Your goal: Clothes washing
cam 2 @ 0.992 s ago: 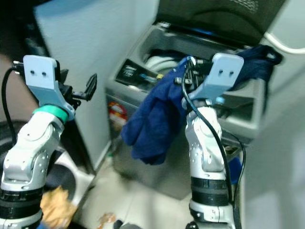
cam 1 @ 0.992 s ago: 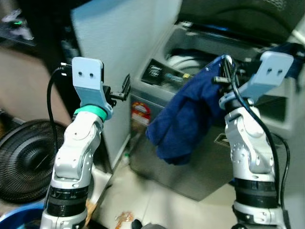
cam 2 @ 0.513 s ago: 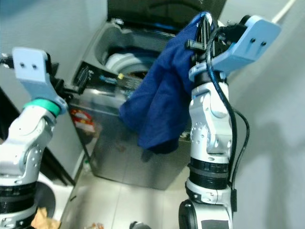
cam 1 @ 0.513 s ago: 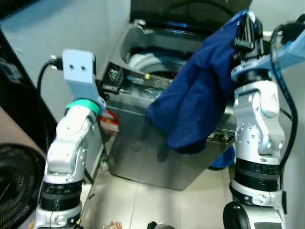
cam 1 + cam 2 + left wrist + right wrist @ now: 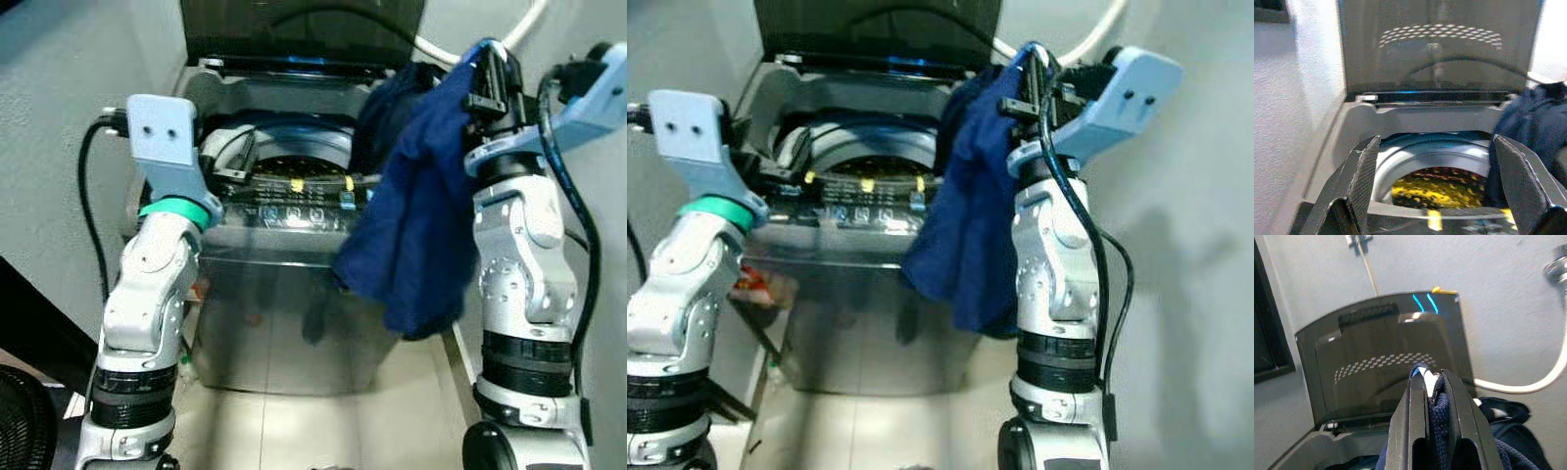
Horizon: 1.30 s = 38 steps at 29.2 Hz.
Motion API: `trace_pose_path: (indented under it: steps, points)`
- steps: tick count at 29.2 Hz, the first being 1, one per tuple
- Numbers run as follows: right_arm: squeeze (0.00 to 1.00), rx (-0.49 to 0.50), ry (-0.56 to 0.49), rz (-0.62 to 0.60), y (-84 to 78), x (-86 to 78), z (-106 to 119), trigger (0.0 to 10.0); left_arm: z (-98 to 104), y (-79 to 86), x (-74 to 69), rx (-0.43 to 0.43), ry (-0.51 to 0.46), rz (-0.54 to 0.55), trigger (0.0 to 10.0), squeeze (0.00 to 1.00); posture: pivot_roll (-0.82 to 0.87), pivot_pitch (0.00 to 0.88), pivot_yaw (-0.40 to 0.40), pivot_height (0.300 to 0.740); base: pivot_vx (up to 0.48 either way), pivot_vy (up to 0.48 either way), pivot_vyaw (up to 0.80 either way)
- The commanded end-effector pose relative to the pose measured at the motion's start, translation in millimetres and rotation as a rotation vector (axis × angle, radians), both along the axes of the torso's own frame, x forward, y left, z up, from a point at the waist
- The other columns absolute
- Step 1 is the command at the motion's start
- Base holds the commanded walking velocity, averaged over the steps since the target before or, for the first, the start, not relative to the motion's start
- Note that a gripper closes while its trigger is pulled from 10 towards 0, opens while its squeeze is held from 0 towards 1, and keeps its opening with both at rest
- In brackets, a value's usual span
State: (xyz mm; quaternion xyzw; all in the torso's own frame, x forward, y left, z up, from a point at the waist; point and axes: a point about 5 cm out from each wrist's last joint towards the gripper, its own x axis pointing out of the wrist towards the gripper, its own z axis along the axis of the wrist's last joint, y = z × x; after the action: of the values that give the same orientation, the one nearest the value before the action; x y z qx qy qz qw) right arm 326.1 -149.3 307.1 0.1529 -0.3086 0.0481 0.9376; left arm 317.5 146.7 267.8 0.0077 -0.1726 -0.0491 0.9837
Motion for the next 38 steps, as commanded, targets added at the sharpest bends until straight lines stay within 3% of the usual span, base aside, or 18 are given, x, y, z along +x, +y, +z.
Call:
trace_pose_path:
  steps: [1,6,31,34,38]
  points:
    - [0.0,-0.001,-0.011,0.006,0.9,-0.7,1,10.0,-1,2.5,0.4,0.005,0.004,0.013,10.0,0.0,0.01,0.033,0.003,0.74,0.446,0.0,-0.8]
    - [0.0,-0.006,-0.003,-0.014,-0.9,0.9,0,10.0,-2,2.0,0.6,0.005,0.004,0.011,10.0,0.0,0.01,0.034,0.002,0.74,0.439,0.0,-0.32]
    - [0.0,-0.03,-0.009,-0.013,2.1,1.2,-2,10.0,-1,-4.3,-1.3,-0.004,0.001,-0.031,10.0,0.0,0.01,0.033,0.0,0.74,0.0,0.0,0.0]
    - [0.0,-0.04,-0.016,0.005,4.7,0.5,-1,10.0,0,-4.4,-1.4,-0.004,-0.005,-0.034,10.0,0.0,0.01,0.034,-0.001,0.74,0.0,0.0,0.0]
    - [0.0,-0.133,-0.055,0.131,22.2,-5.5,2,10.0,7,-4.4,-1.8,0.058,-0.051,-0.048,10.0,0.0,0.02,0.035,-0.002,0.74,0.0,0.0,0.0]
